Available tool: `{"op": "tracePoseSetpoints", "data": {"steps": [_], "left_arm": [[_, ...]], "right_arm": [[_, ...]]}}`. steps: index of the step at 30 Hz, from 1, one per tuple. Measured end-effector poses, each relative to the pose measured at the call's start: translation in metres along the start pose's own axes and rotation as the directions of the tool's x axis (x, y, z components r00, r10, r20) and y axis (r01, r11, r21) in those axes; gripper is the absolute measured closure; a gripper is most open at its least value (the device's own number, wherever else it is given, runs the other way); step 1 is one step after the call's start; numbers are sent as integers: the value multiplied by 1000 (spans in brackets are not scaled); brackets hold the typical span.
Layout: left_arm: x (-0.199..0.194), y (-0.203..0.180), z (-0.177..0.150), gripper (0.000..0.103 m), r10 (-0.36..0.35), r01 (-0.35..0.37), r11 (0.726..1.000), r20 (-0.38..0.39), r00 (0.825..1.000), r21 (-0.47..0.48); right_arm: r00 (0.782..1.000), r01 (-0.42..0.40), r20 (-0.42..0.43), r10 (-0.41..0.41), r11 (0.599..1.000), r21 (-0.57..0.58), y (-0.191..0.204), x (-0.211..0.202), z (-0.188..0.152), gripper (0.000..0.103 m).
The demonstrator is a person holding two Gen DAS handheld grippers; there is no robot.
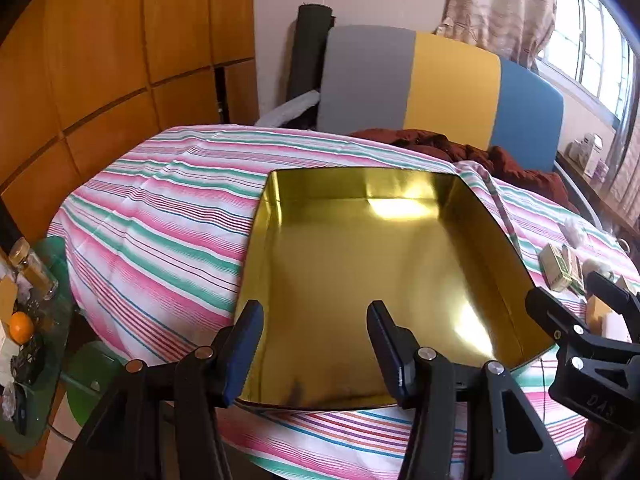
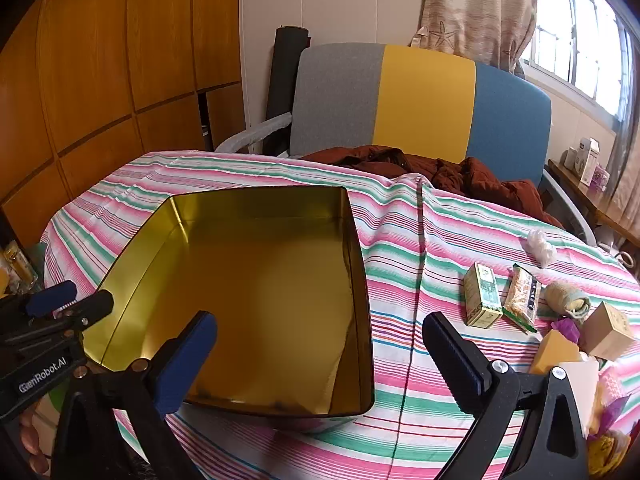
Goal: Organize objects
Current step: 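Move the left tool from the gold tray to the white sponge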
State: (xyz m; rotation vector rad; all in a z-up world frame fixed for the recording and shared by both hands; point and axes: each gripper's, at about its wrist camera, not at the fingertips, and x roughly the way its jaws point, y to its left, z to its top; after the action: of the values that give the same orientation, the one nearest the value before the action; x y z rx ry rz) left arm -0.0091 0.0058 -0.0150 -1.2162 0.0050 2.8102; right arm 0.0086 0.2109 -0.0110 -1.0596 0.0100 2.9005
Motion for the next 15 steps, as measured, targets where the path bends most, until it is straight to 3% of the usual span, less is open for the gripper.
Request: {"op": "tracePoseSetpoints", "data": {"steps": [4,10,15], "left_arm": [[2,-4,-1,48,-37,37,999,-13,999,-1],[6,0,-5,47,-187,186,982,-50,981,-25],[5,-3,-7,47,-231,230,973,-54,971,-25]], "right_arm": [[1000,6,12,-6,1000,7,-3,-3,0,0],[1000,8,23,-9,1000,13,-10,-9,-1,0],[999,12,34,-13,1000,25,-16,-16,-1,0]]}}
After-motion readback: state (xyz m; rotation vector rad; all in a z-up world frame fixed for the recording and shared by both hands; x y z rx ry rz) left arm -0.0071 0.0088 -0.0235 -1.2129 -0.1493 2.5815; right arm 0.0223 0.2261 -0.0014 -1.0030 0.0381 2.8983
